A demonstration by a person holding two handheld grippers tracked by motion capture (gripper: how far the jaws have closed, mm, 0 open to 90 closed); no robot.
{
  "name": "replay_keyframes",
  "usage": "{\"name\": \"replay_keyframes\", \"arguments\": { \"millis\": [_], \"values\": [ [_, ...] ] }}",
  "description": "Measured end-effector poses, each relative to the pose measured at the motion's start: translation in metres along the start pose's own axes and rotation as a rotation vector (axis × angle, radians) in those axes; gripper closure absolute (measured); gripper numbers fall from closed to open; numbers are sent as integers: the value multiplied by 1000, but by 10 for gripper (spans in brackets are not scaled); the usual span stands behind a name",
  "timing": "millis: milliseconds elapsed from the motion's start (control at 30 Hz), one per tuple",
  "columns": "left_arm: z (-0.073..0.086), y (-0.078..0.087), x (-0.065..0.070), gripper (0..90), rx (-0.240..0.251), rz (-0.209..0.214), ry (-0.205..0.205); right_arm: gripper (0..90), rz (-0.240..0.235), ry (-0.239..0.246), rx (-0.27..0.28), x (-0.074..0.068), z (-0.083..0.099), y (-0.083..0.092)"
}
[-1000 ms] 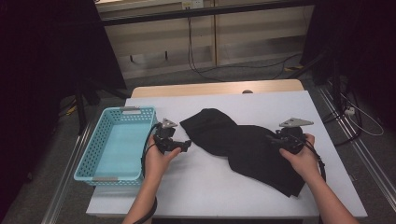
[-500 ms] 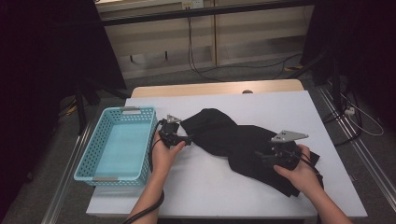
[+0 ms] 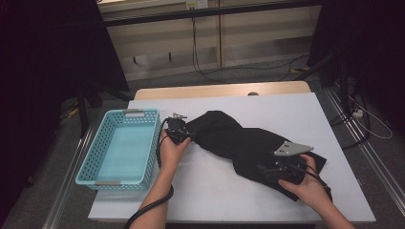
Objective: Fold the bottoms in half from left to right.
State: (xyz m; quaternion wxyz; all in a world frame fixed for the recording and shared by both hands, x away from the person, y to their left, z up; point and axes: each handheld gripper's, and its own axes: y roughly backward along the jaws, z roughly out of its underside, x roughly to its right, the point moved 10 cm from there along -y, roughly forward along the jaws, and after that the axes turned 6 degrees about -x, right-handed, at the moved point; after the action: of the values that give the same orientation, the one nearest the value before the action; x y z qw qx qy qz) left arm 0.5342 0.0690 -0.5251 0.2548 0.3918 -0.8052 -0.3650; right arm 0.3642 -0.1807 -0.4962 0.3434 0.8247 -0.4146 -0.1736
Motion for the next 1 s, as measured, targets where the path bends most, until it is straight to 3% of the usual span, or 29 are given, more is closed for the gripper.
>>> {"name": "replay_keyframes", "arguments": {
  "millis": [100,133,167,267,300,467,733,867,900,1000],
  "values": [
    [-1,-1,2,644,2,27,8,368,-21,31,-1,-11,-1,-1],
    [-1,-1,4,644,-4,43,11,370,-28,40,-7,-16,-1,-3],
    [-2,-1,6,744,-11,63,12,395,-43,50,-16,-23,0,-6],
    [-5,-1,7,770,-5,55,12,436,-61,69,-28,-30,1,-10],
    [-6,0,6,797,-6,57,9,486,-83,87,-30,-37,2,-13],
    [-15,3,2,822,11,59,17,523,-120,139,-63,-50,9,-20],
    [-19,4,3,827,18,69,23,624,-100,159,-59,-46,9,-32],
    [-21,8,1,827,19,64,18,874,-51,188,-64,-38,7,-33],
    [-22,10,1,828,24,65,18,878,-74,156,-63,-37,7,-32],
    [-26,14,0,831,32,66,13,884,-112,130,-75,-33,10,-25]
  ]
}}
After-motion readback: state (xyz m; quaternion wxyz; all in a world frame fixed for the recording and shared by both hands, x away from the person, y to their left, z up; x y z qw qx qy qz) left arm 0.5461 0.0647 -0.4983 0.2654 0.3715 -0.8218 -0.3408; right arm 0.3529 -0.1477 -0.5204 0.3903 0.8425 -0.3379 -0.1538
